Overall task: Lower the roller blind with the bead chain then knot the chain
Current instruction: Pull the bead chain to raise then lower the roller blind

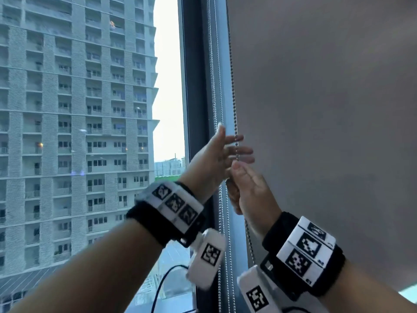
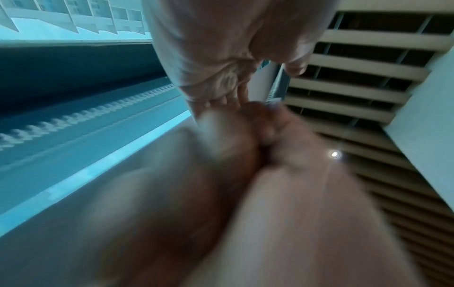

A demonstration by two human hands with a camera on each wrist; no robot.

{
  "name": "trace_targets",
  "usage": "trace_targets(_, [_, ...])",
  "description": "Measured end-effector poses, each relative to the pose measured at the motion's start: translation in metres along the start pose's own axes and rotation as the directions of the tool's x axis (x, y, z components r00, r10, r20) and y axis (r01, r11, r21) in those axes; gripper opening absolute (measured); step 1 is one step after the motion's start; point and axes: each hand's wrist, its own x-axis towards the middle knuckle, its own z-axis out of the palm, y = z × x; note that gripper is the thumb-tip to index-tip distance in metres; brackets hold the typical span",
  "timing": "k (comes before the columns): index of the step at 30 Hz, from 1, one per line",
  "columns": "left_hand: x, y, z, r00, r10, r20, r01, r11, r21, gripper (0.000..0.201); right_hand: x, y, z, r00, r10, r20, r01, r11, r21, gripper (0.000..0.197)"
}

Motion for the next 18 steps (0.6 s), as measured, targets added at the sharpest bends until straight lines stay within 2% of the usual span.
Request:
trace_targets(6, [0.025,0.045,0.024,0.996,0.019,-0.082,-0.034,0.982,-0.183,0.035,-0.014,0.021,-0.004,1.000,-0.019,-0.021,0.018,0.998,-0.060,0.032])
trace_targets(10, [0.033,0.042,0.028,0.992,0.051,-0.116,-0.071,0.981,-0.178,0.038,-0.013,0.024,-0.008,0.999,-0.030,0.034,0.029,0.999,0.031,0.027])
trace_targets(18, [0.032,0.038,0.026,0.983,0.136,-0.127,-0.152,0.980,-0.127,0.037,-0.013,0.029,-0.010,1.000,0.014,0.024,-0.013,0.999,-0.037,0.030])
